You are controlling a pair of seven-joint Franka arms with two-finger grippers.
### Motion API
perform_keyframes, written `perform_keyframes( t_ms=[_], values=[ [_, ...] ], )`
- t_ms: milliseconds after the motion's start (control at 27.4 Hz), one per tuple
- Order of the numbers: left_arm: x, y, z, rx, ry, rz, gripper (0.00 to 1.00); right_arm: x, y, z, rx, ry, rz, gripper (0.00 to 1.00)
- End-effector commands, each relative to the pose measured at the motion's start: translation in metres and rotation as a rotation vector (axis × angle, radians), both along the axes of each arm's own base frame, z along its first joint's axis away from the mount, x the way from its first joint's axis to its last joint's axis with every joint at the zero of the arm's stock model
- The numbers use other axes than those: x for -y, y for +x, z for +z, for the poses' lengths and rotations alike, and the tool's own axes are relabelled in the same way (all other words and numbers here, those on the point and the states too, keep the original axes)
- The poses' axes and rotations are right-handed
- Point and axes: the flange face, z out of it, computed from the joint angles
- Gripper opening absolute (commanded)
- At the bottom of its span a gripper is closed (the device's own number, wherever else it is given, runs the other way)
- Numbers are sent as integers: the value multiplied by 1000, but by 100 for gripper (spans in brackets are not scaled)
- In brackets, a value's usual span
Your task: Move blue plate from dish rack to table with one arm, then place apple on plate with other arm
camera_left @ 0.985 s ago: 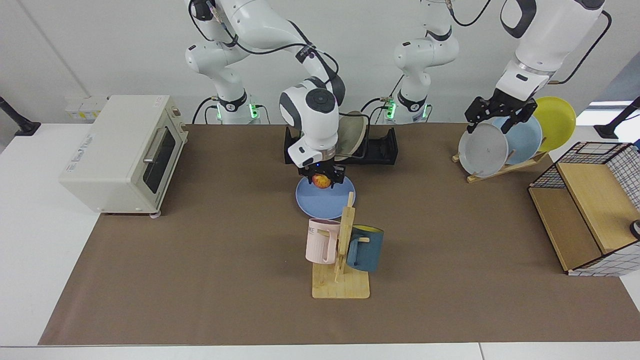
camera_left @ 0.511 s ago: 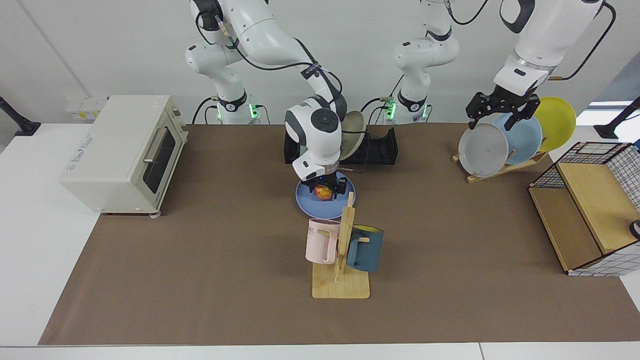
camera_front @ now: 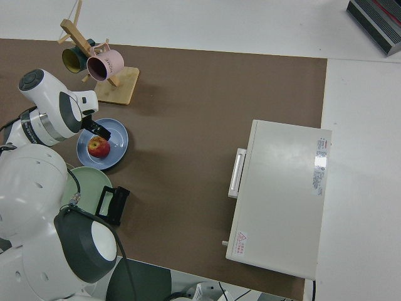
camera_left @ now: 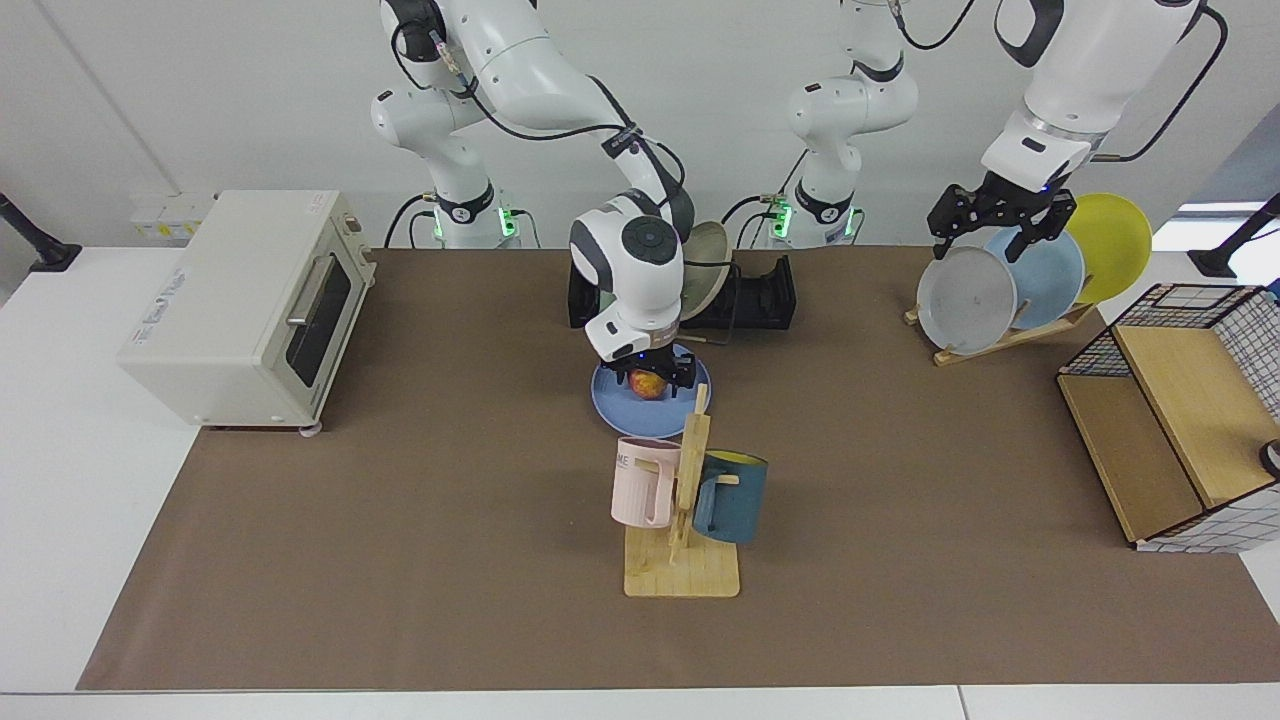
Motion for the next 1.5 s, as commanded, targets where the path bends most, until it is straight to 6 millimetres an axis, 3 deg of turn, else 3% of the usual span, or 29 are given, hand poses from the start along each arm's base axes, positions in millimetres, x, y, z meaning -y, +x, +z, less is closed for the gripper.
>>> perform_keyframes(
  t_ms=[0,109,255,511,657,802,1058,1313,1459],
  values=[
    [0,2,3,11,12,-5,100,26,15,55,36,24,-11,100],
    [1,1,3,10,9,-4,100,62,29,84,77,31,26,100],
    [1,1,2,7,9,-4,100,108,40,107,78,3,151,100],
    [1,1,1,4,9,-4,100,224,68,134,91,-28,285,100],
    [1,1,0,3,9,-4,100,278,69,155,93,-40,343,100],
    [1,0,0,1,9,-5,100,318,62,176,90,-48,378,100],
    [1,0,0,0,9,-4,100,352,41,212,88,-45,330,100],
    [1,0,0,0,9,-4,100,377,32,214,31,-10,264,100],
    [2,0,0,0,10,-5,100,375,26,221,38,-11,237,100]
  ],
)
